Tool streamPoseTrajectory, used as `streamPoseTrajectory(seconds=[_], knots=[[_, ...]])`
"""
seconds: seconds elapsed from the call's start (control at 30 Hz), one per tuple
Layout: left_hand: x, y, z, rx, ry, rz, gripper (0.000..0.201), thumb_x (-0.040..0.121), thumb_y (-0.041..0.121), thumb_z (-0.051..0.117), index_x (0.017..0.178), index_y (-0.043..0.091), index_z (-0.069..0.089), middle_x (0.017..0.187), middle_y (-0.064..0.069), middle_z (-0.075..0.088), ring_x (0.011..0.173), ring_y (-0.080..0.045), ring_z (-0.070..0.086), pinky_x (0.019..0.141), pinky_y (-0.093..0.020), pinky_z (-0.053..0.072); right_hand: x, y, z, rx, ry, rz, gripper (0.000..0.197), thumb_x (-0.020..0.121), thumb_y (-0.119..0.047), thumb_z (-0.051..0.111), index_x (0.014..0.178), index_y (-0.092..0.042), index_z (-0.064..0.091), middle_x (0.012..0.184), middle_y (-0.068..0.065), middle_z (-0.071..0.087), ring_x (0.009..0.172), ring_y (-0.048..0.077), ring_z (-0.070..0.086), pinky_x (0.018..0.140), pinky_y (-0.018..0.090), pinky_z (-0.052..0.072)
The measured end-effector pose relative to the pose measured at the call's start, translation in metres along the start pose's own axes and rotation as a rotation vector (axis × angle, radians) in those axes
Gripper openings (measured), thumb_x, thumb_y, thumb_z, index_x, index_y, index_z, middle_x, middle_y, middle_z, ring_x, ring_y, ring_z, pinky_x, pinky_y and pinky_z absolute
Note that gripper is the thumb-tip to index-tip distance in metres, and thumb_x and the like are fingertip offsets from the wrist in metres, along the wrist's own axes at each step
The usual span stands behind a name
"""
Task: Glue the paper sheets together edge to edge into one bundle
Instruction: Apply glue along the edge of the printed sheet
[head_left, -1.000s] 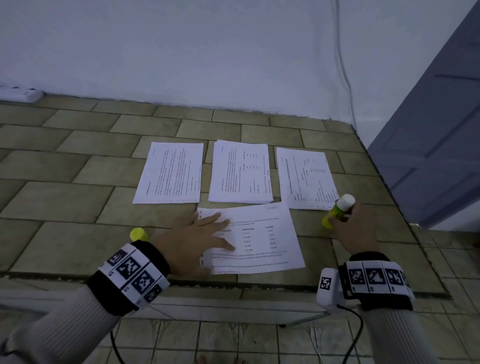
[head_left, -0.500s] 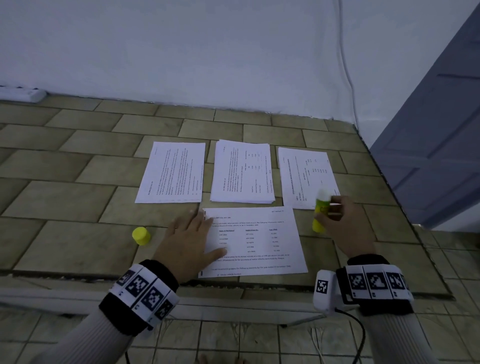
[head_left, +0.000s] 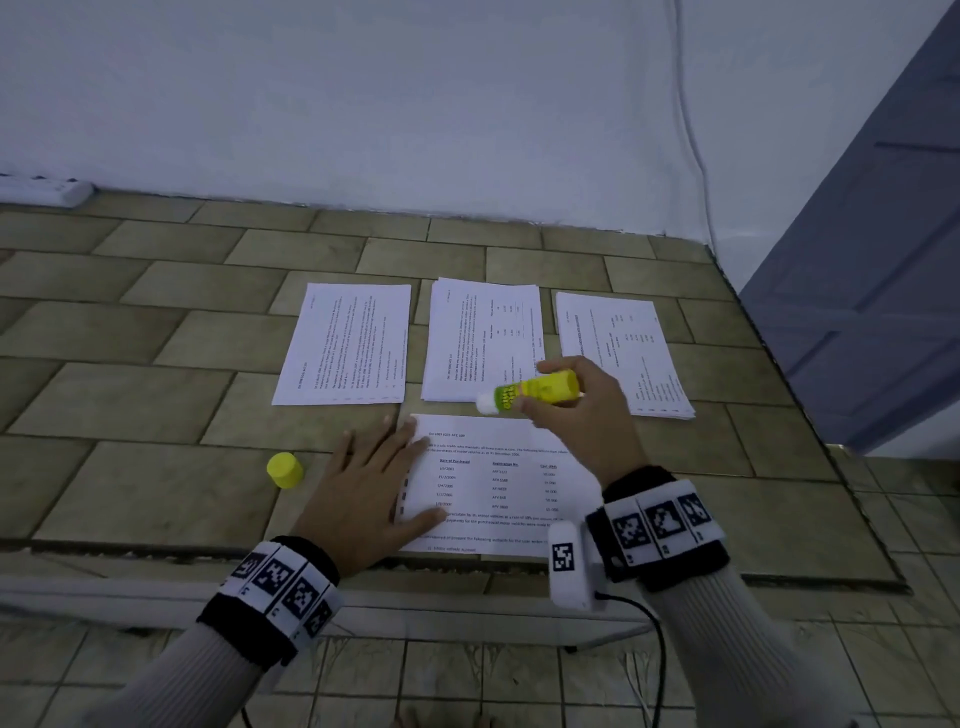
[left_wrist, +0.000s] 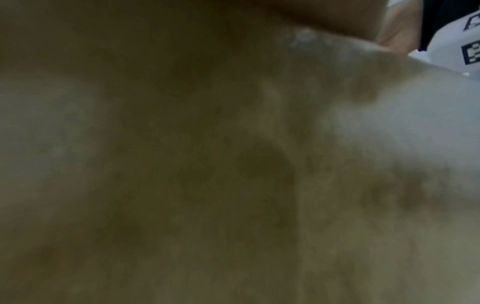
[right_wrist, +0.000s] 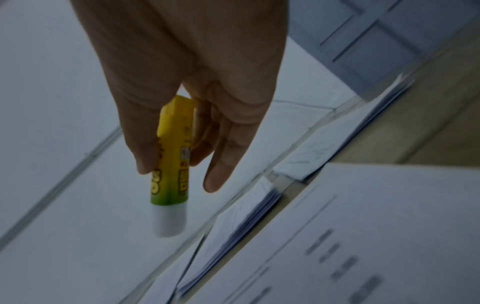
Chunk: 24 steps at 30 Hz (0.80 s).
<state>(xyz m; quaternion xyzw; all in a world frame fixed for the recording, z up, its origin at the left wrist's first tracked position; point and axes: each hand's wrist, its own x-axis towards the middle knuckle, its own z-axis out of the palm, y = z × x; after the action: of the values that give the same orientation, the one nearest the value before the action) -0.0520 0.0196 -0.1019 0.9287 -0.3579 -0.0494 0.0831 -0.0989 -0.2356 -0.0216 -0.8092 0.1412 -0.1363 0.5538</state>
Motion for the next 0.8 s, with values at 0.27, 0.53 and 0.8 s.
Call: streamPoseTrajectory(seconds=[0.27,0.53,0.8], knots=[[-0.001,0.001,0.002,-0.007,0.046,-0.001,0.093,0.081,0.085,0.015,0.153,0.027,0.024,0.162,0.006,0.012,0.15,-0.014,0.002,0.12,-0.048,-0.003,0.015,-0.021,0.057,-0.152,-0.165,-0.108,0.016,0.08,-0.013,0.073,0.09,-0.005,0.063,0.098,0.008,0.062,0.08,0.015,0.066,0.071,0.017,0.051],[0.0,-0.001,0.008,-0.011,0.077,0.024,0.094,0.082,0.086,0.015,0.152,0.024,0.027,0.162,0.003,0.014,0.15,-0.016,0.003,0.119,-0.049,-0.003,0.023,-0.02,0.089,-0.428,-0.292,-0.217,0.025,0.083,-0.017,0.069,0.099,-0.003,0.055,0.101,0.015,0.057,0.091,0.03,0.058,0.081,0.045,0.05],[0.0,-0.002,0.009,-0.007,0.077,0.017,0.096,0.081,0.087,0.015,0.153,0.024,0.026,0.162,0.003,0.013,0.15,-0.016,0.002,0.119,-0.048,-0.006,0.024,-0.022,0.094,-0.522,-0.324,-0.232,0.029,0.086,-0.017,0.066,0.108,-0.003,0.054,0.107,0.016,0.057,0.097,0.029,0.056,0.083,0.039,0.046]])
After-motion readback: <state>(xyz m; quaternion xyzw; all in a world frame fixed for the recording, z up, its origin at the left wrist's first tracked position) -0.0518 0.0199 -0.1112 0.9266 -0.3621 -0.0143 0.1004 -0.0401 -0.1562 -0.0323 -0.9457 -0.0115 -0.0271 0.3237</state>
